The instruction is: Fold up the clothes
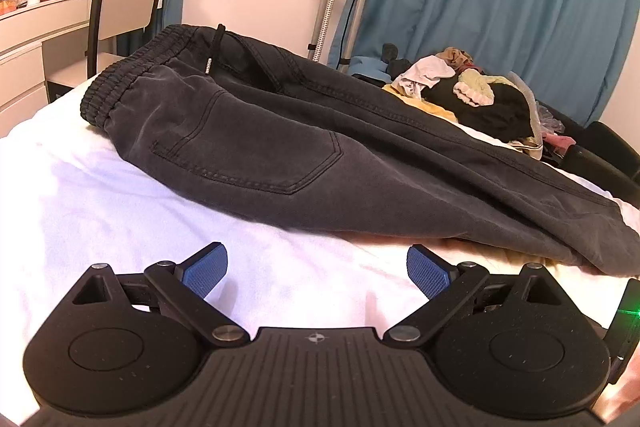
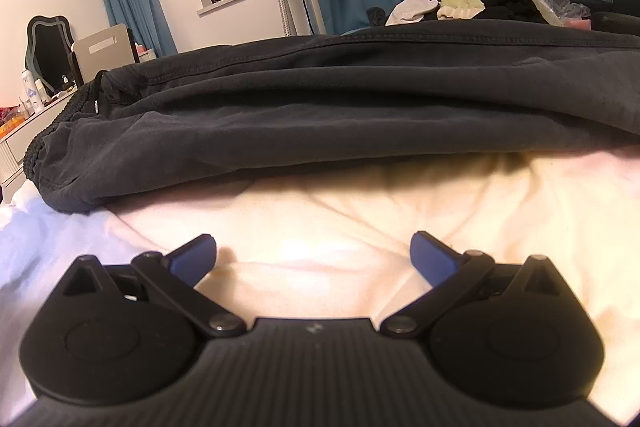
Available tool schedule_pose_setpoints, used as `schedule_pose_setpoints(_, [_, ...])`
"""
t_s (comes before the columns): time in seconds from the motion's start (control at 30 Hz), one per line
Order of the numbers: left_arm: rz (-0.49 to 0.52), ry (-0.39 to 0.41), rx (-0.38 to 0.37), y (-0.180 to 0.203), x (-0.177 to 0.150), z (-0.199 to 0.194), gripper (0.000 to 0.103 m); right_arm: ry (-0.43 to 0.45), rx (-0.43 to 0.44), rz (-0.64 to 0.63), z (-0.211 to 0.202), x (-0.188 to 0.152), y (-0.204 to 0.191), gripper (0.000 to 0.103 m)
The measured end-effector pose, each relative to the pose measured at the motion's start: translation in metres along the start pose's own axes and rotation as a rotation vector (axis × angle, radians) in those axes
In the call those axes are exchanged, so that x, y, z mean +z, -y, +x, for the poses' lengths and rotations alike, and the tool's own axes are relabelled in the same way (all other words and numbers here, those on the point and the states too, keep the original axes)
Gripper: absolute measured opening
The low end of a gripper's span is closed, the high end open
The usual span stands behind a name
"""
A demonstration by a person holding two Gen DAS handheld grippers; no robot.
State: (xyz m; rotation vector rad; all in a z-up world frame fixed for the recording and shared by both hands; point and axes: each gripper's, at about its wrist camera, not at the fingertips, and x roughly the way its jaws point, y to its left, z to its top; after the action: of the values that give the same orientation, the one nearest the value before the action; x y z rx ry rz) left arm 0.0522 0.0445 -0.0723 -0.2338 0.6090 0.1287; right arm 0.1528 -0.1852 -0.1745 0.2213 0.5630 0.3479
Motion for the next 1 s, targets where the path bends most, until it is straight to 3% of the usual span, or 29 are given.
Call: schedule_pose_setpoints(1.0, [-0.002,-0.045,0.003,0.0037,-0.0061,0.0082,0.097,-0.001,0.008,0.001,-0.0048,0.0003,0.0022,0.103])
